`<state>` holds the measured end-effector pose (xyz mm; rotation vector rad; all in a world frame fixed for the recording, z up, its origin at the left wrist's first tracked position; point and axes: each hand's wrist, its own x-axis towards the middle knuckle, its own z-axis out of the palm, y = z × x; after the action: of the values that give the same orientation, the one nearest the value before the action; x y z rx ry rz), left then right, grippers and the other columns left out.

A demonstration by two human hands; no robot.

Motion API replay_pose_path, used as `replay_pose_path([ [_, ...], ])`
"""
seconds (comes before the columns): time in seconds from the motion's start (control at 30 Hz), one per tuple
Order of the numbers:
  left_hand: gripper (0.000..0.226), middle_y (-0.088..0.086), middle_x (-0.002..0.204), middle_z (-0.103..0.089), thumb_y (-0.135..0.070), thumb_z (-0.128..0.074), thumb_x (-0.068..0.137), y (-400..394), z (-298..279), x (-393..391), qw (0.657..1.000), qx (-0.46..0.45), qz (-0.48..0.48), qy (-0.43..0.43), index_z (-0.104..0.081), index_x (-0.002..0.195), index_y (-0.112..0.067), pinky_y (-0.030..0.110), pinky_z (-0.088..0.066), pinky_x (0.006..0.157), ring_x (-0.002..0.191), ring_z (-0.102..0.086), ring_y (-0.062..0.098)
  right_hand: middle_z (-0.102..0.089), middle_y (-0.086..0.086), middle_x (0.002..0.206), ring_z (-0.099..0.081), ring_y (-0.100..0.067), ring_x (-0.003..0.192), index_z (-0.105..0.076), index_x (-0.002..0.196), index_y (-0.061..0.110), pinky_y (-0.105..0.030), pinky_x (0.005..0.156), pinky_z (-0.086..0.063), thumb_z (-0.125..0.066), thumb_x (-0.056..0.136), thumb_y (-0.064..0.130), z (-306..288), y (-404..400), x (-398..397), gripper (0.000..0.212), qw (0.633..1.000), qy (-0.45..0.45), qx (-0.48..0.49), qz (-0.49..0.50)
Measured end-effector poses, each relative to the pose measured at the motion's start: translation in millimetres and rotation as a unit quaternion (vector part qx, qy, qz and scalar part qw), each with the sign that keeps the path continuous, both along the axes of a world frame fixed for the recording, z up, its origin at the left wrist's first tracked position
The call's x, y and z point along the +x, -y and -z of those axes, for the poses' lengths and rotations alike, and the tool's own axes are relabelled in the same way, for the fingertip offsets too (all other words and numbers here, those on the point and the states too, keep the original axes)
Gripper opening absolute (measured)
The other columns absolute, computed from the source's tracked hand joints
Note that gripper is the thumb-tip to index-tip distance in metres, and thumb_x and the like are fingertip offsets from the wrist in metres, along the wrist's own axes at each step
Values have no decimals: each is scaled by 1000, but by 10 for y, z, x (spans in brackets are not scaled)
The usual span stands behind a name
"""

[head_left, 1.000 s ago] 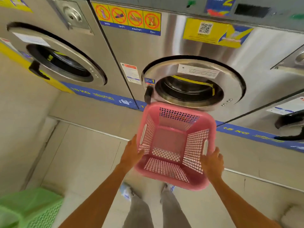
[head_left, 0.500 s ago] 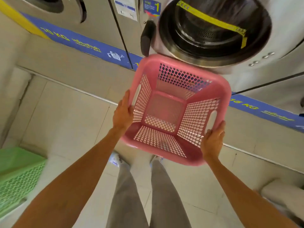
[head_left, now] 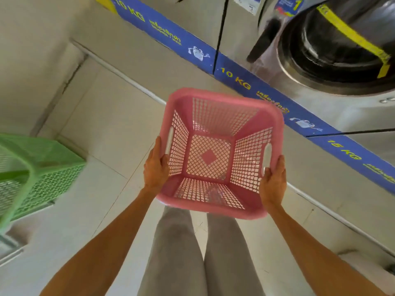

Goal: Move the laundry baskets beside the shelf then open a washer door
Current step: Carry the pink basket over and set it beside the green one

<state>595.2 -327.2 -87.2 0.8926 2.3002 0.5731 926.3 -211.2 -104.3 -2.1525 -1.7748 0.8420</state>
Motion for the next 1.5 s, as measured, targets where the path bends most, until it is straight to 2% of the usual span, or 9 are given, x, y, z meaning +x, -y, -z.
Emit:
replay_pose_path([
  [0.2,64,8,140,-59,-49,-35,101,783,-111,-647,991,-10,-137,8,-17,160,-30,52,-62,82,109,-69,29,-52,-33,143,-57,-54,120,-33,160,1,-55,93,-50,-55,101,3,-60,-61,-1025,63,993,0,-8,-120],
  [0.47,61,10,138,-60,-30,-44,105,1594,-333,-1721,968,24,-250,7,-19,161,-28,53,-60,87,109,-69,30,-52,-28,144,-59,-49,120,-32,160,3,-56,94,-52,-53,101,3,-322,18,-2661,63,967,-13,18,-253],
  [0.63,66,12,119,-70,-23,-54,102,1989,-290,-2464,952,47,-303,-15,-23,160,-22,50,-62,80,91,-70,26,-52,-21,147,-58,-40,124,-29,161,8,-41,95,-50,-53,103,9,-246,-24,-3766,62,937,-42,25,-345],
  [0.77,71,10,123,-71,-17,-57,98,2155,-192,-2986,931,51,-361,1,-24,160,-24,53,-59,86,96,-72,30,-55,-22,143,-60,-42,122,-30,160,11,-48,97,-52,-55,103,12,-117,-71,-4639,63,918,-42,40,-391],
  [0.87,74,9,125,-71,-16,-60,96,2186,-11,-3385,921,52,-386,-7,-25,160,-23,45,-59,88,97,-71,28,-59,-19,137,-64,-41,116,-30,159,16,-48,91,-55,-54,103,13,6,-183,-5282,61,902,-41,36,-428],
  [1.03,75,8,93,-73,-14,-63,93,2059,428,-4134,909,69,-411,-22,-28,159,-19,35,-60,63,62,-62,16,-61,-16,136,-64,-37,115,-33,157,14,-40,89,-53,-53,102,11,282,-424,-6283,58,885,-43,43,-462],
  [1.23,76,11,110,-73,-15,-63,95,1824,1019,-4867,894,68,-442,-22,-24,160,-20,41,-62,74,81,-72,26,-66,-11,123,-70,-30,100,-40,149,18,-32,71,-53,-53,102,13,790,-732,-7305,49,867,-38,42,-494],
  [1.33,76,6,103,-74,-13,-63,94,1717,1298,-5136,887,79,-455,-27,-24,160,-19,42,-62,71,76,-72,25,-67,-10,122,-72,-30,95,-39,150,19,-42,68,-64,-52,103,14,1032,-853,-7708,49,865,-30,20,-501],
  [1.5,76,-1,92,-71,-14,-65,94,1618,1548,-5420,877,79,-473,-32,-26,159,-19,17,-53,59,66,-69,18,-65,-8,124,-71,-24,96,-40,151,19,-40,71,-65,-52,104,12,1295,-927,-8119,49,864,-59,19,-500],
])
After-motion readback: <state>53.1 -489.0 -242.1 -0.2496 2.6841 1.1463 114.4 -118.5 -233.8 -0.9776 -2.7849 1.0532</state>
